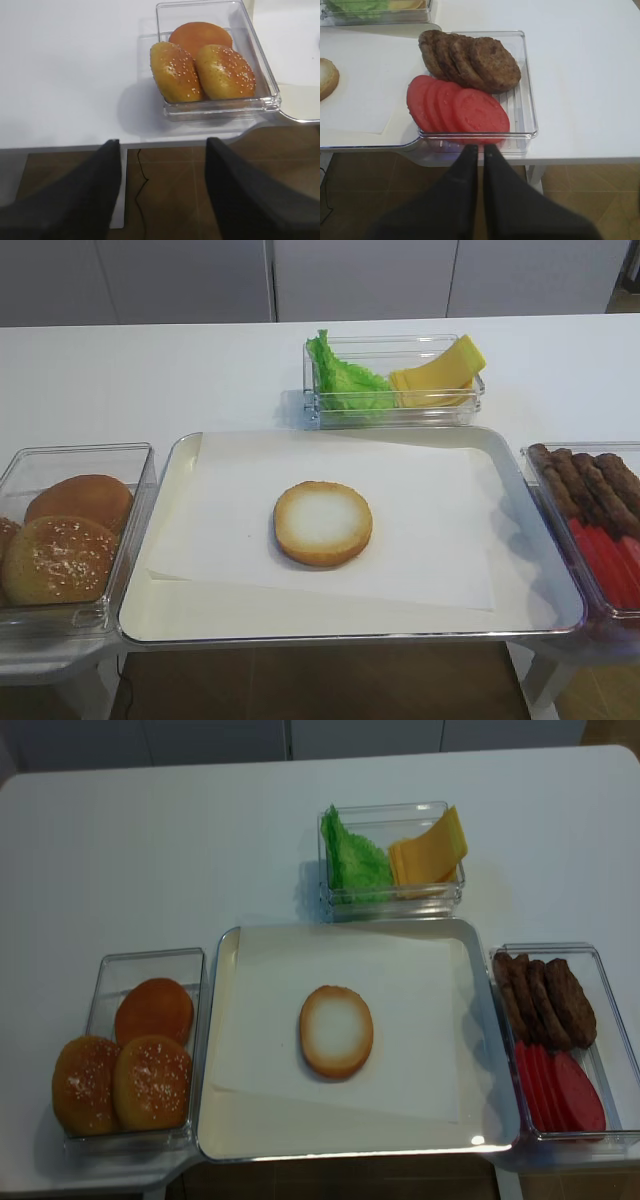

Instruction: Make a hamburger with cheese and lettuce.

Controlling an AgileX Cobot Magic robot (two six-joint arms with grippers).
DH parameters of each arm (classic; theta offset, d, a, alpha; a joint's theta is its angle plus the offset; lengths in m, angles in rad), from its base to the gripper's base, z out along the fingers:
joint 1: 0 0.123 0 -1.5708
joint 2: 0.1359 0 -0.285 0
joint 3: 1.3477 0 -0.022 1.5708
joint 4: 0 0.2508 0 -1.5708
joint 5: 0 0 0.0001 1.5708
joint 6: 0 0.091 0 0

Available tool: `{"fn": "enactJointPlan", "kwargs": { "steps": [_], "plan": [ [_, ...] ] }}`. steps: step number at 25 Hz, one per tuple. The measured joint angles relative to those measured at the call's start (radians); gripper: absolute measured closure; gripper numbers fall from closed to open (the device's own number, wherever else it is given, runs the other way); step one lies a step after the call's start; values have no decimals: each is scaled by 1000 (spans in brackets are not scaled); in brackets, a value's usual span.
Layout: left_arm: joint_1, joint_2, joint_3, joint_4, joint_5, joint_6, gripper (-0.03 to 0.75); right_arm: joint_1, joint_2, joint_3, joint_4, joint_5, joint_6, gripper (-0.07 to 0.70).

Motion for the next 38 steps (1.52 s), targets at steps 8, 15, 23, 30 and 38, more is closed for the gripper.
{"fn": "enactJointPlan", "kwargs": {
  "steps": [8,15,23,30,38],
  "plan": [
    [0,0,75,0,-34,-27,319,0,0,0,0,0,0,605],
    [0,0,100,0,-78,-27,324,0,0,0,0,0,0,605],
    [0,0,109,0,-92,-27,343,0,0,0,0,0,0,605],
    [0,0,109,0,-92,-27,343,0,0,0,0,0,0,605],
    [0,0,109,0,-92,-27,343,0,0,0,0,0,0,605]
  ]
}}
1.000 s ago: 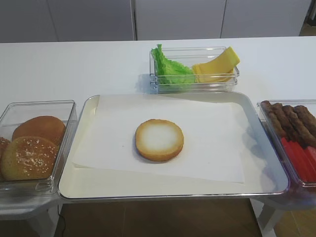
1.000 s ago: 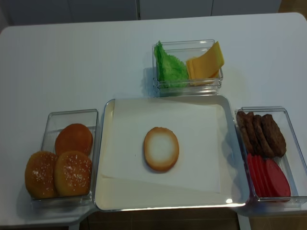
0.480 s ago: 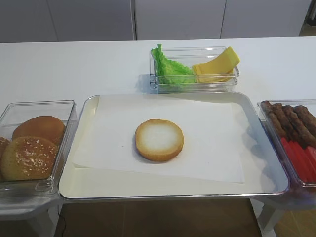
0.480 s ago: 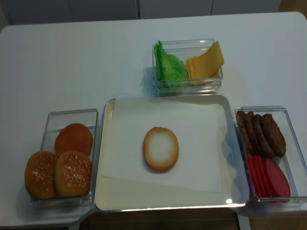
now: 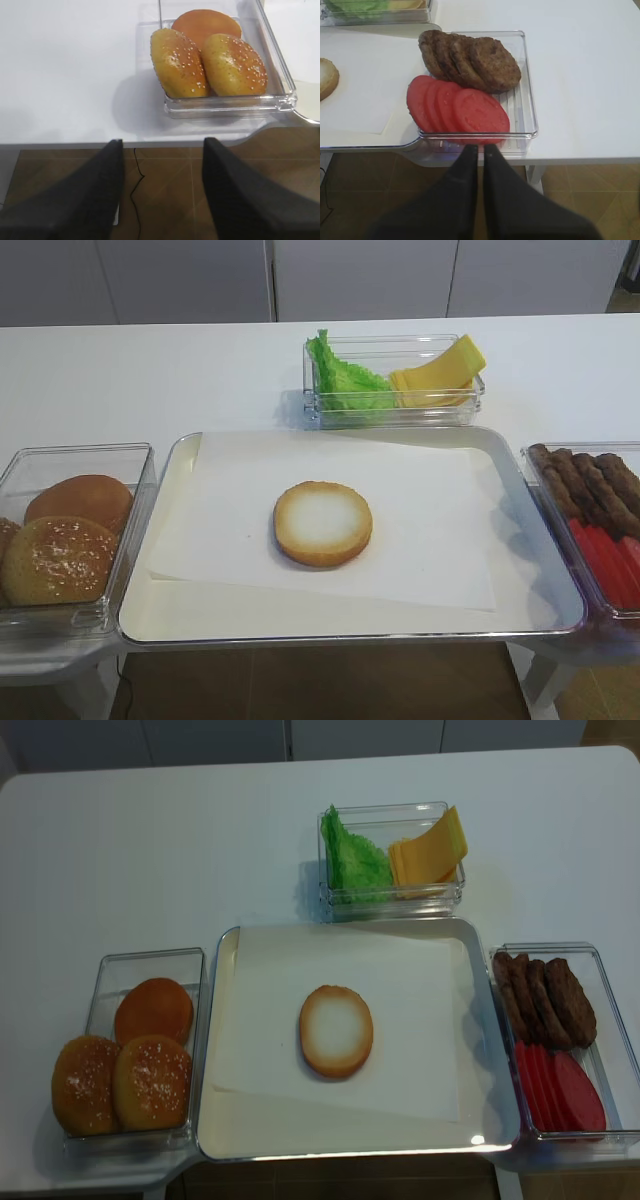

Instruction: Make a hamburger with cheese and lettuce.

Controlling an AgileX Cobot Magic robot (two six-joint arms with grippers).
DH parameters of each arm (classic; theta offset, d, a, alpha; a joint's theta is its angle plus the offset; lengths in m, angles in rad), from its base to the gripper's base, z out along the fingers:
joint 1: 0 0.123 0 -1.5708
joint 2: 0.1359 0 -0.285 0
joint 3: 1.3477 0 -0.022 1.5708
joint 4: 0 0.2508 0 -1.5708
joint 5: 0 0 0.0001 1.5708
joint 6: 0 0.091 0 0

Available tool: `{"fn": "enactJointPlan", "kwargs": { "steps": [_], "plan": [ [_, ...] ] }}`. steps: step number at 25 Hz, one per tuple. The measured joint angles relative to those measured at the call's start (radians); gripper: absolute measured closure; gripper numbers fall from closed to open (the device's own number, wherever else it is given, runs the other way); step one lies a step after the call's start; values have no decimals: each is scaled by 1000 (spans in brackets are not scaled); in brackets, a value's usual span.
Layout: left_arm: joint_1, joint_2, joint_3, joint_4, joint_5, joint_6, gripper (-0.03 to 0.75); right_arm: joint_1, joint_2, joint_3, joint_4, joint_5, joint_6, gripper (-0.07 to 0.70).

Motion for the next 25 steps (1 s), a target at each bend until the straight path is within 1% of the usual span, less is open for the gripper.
{"fn": "enactJointPlan", "kwargs": {
  "steps": [6,11,23,25],
  "plan": [
    [0,-4,0,0,-2,0,343,0,0,0,0,0,0,605],
    [0,-43,2,0,-4,0,343,0,0,0,0,0,0,605],
    [0,-44,2,0,-4,0,345,0,0,0,0,0,-2,605],
    [-13,-44,2,0,-4,0,345,0,0,0,0,0,-2,605]
  ]
}}
